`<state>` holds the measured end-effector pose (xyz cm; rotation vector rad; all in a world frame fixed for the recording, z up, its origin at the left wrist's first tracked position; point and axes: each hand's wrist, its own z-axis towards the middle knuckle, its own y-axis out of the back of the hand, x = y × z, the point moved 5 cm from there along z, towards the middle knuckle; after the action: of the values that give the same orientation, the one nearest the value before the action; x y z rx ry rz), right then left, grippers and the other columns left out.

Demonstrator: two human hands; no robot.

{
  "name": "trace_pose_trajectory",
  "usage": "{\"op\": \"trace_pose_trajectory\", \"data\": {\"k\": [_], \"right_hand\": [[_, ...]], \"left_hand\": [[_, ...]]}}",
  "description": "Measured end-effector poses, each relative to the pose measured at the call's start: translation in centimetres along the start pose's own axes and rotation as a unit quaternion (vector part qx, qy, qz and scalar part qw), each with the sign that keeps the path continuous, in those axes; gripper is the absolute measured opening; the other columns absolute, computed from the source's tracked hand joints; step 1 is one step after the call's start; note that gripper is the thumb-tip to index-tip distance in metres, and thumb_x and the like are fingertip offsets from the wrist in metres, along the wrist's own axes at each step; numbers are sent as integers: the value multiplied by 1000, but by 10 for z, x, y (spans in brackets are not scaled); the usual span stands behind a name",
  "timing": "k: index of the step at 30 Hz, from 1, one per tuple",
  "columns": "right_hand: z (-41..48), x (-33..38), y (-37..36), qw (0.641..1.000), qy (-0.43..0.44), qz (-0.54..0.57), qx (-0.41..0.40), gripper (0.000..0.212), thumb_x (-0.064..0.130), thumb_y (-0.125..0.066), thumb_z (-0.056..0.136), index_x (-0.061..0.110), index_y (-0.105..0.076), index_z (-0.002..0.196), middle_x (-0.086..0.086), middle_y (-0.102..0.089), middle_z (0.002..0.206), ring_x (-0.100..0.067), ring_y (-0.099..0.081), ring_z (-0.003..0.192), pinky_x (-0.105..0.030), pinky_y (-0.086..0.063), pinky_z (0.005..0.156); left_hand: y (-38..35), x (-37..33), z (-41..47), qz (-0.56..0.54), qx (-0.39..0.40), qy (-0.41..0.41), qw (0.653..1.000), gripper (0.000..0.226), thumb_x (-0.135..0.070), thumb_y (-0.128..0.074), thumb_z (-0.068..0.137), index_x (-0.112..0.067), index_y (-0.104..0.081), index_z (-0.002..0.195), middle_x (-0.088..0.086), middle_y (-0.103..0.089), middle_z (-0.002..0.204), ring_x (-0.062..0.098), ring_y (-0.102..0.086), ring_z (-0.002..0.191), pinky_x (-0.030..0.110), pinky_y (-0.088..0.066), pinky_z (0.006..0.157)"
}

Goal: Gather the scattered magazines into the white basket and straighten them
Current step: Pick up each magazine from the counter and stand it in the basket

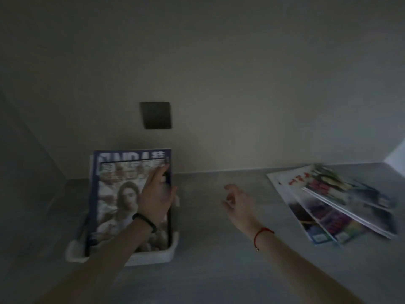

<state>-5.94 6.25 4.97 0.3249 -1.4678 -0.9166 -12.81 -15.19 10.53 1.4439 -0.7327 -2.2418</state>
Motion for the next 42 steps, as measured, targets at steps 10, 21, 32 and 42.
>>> {"op": "trace_pose_trajectory", "data": {"k": [10, 21, 32, 42], "right_hand": [[-49, -225, 187, 992, -116, -43, 24, 49, 11, -68, 80, 7, -49, 125, -7, -66, 104, -18, -62, 93, -38, -50, 91], [-57, -385, 274, 931, -141, -310, 129, 72, 39, -48, 92, 16, -8, 147, -3, -16, 156, -19, -14, 143, -31, -19, 115], [-48, -388, 277, 937, -68, -329, 98, 40, 34, -52, 88, 19, -47, 125, -1, -67, 109, -18, -64, 94, -26, -50, 73], [-73, -274, 243, 951, 191, -232, 67, 23, 25, -49, 88, 19, -68, 76, 7, -67, 59, -5, -60, 46, -16, -45, 42]], "left_hand": [[-252, -121, -40, -151, 205, 59, 965, 57, -15, -63, 82, -14, -38, 133, -2, -50, 124, 15, -48, 113, 23, -37, 92], [-416, -204, -96, -304, 348, 228, 857, 58, -13, -57, 87, -18, -30, 137, 6, -39, 137, 21, -44, 122, 27, -45, 96], [-465, -230, -106, -362, 322, 340, 806, 44, -7, -48, 91, -4, -37, 133, 3, -51, 115, 20, -50, 112, 30, -40, 97], [-459, -228, -104, -421, 275, 465, 729, 18, -24, -58, 87, -6, -62, 88, 7, -63, 68, 22, -61, 60, 34, -55, 61]]}}
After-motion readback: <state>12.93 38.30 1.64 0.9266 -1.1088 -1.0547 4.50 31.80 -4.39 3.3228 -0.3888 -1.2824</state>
